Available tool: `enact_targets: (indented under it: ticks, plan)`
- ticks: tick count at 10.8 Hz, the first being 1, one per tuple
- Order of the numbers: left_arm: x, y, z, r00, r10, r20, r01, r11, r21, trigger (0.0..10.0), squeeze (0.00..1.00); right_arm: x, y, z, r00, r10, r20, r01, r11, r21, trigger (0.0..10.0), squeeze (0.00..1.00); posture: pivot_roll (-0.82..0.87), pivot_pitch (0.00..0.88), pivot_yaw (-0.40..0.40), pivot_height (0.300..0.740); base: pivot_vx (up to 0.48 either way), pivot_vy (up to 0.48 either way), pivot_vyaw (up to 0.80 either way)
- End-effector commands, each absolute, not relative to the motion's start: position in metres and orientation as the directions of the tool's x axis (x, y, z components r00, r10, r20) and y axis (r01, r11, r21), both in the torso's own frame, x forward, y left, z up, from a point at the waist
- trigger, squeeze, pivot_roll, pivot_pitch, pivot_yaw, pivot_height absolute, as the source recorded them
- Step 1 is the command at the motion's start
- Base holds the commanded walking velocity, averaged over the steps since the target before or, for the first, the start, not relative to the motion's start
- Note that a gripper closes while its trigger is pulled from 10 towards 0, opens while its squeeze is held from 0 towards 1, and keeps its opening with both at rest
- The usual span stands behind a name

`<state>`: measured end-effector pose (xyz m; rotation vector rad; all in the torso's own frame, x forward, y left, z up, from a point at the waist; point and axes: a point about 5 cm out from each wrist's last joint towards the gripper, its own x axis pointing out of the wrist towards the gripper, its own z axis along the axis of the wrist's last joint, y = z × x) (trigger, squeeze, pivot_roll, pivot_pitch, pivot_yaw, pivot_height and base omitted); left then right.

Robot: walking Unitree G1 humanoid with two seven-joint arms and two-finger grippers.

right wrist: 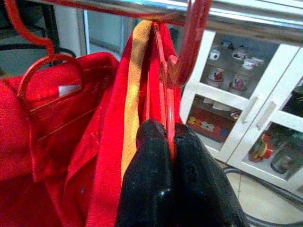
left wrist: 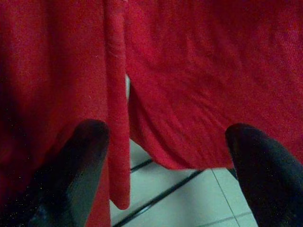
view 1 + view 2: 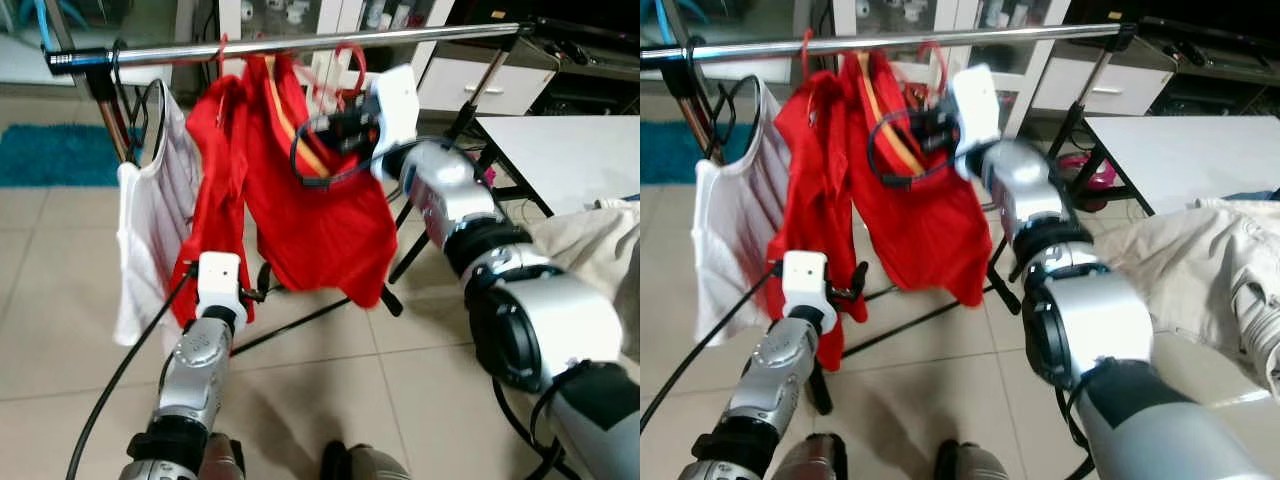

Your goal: Hang hanger

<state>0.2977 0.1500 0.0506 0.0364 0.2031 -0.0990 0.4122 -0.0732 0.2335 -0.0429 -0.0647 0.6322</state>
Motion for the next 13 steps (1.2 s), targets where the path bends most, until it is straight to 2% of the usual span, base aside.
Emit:
enact_targets:
  ticks: [1, 3, 6, 8, 11, 13]
  plan:
    - [0.296, 0.141, 0.052, 0.973, -0.115, -0.2, 0.127, 0.991, 0.048, 10.0, 0.0, 0.416, -0.084, 0.247, 0.825, 0.556, 0.1, -0.555, 0.831, -0.047, 0.0, 0.0, 0.14, 0.145, -0.195, 0.74, 0.0, 0.0, 0.0]
    - [0.295, 0.137, 0.058, 0.973, -0.138, -0.185, 0.152, 0.987, 0.061, 10.0, 0.0, 0.413, -0.091, 0.231, 0.85, 0.508, 0.139, -0.518, 0.855, 0.041, 0.0, 0.0, 0.14, 0.139, -0.172, 0.74, 0.0, 0.0, 0.0]
    - [0.286, 0.127, 0.063, 0.966, -0.19, -0.176, 0.21, 0.972, 0.105, 10.0, 0.0, 0.405, -0.099, 0.206, 0.871, 0.459, 0.177, -0.479, 0.873, 0.091, 0.0, 0.0, 0.12, 0.114, -0.118, 0.74, 0.0, 0.0, 0.0]
    - [0.276, 0.138, 0.057, 0.971, -0.133, -0.199, 0.154, 0.984, 0.093, 10.0, 0.0, 0.397, -0.11, 0.181, 0.895, 0.412, 0.167, -0.436, 0.889, 0.139, 0.0, 0.0, 0.13, 0.082, -0.08, 0.74, 0.0, 0.0, 0.0]
    - [0.294, 0.156, 0.091, 0.988, -0.111, -0.106, 0.129, 0.974, 0.184, 10.0, 0.0, 0.389, -0.109, 0.159, 0.922, 0.36, 0.145, -0.383, 0.902, 0.2, 0.0, 0.0, 0.16, 0.024, 0.007, 0.74, 0.0, 0.0, 0.0]
    - [0.308, 0.164, 0.098, 0.99, -0.098, -0.103, 0.114, 0.98, 0.164, 10.0, 0.0, 0.384, -0.105, 0.151, 0.928, 0.342, 0.144, -0.368, 0.902, 0.226, 0.0, 0.0, 0.14, 0.02, 0.024, 0.74, 0.0, 0.0, 0.0]
